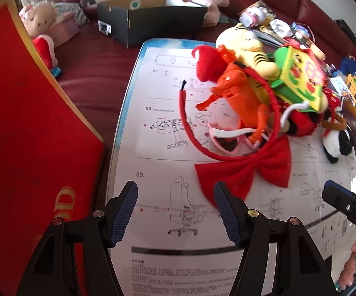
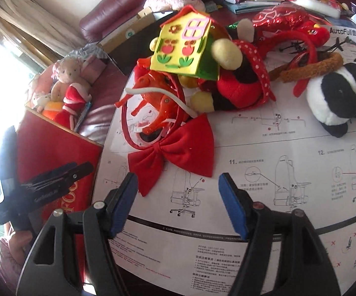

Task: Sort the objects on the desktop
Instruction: 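Move both tools back over the red headband on the sheet, then close the left tool on the red headband band while the right tool grips it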

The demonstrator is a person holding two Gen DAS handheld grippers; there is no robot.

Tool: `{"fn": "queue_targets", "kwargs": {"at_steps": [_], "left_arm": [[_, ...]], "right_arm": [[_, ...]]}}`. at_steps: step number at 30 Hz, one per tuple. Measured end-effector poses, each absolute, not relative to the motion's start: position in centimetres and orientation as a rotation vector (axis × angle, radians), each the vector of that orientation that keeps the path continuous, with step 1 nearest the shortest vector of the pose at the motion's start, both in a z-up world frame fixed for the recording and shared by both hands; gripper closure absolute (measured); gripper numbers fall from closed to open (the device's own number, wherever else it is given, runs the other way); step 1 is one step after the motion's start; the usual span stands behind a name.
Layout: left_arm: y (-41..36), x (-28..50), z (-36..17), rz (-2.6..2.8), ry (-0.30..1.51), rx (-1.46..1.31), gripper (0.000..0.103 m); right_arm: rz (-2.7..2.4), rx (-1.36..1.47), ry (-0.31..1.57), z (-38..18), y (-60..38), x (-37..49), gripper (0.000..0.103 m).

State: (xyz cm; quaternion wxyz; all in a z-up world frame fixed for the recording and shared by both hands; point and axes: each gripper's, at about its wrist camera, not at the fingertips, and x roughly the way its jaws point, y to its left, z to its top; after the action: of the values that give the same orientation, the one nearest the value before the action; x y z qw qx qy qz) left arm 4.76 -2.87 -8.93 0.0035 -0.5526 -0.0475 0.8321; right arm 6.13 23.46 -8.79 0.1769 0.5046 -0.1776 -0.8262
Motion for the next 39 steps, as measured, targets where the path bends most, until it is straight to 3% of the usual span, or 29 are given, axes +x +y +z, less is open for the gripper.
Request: {"fn": "queue_targets", "kwargs": {"at_steps": [5, 9, 10, 26, 29, 30, 31, 33, 39], "left_arm": [[-3.4, 2.2, -10.6, 2.598, -0.188, -1.756, 0.038], [-3.3, 0.5, -11.4, 2.600, -0.193, -1.750, 0.038], [-3.3, 0.1, -11.5, 2.600, -0.192, -1.748, 0.038], [-2.8, -4.1, -14.3, 2.618, -0.140, -1.762, 0.038], [-2.7, -4.3, -14.4, 2.607, -0.155, -1.754, 0.055], [-2.6, -4.3, -14.5, 2.594, -0.155, -1.756, 0.068], [-2.4, -4.3, -14.7, 2.581, -0.149, -1.765, 0.079], [-2.0, -4.1, -14.8, 2.565, -0.129, -1.775, 0.088], [-0.8, -1.5, -14.5, 2.528, -0.065, -1.772, 0.088]], "right_arm": [[-2.334, 1.408, -0.488, -9.5, 22.1, 3.5, 0.036], [-2.330, 1.427, -0.483, -10.3, 21.1, 1.0, 0.059], [-2.324, 1.440, -0.488, -10.6, 21.0, 0.4, 0.061], [-2.301, 1.494, -0.513, -12.8, 20.6, -4.0, 0.061], [-2.305, 1.491, -0.523, -12.8, 20.7, -4.6, 0.063], [-2.310, 1.491, -0.519, -12.8, 20.7, -4.7, 0.066], [-2.319, 1.491, -0.509, -12.8, 20.6, -4.8, 0.069], [-2.323, 1.506, -0.489, -12.9, 20.5, -4.8, 0.080], [-2.291, 1.539, -0.463, -13.2, 20.6, -3.0, 0.086]]}}
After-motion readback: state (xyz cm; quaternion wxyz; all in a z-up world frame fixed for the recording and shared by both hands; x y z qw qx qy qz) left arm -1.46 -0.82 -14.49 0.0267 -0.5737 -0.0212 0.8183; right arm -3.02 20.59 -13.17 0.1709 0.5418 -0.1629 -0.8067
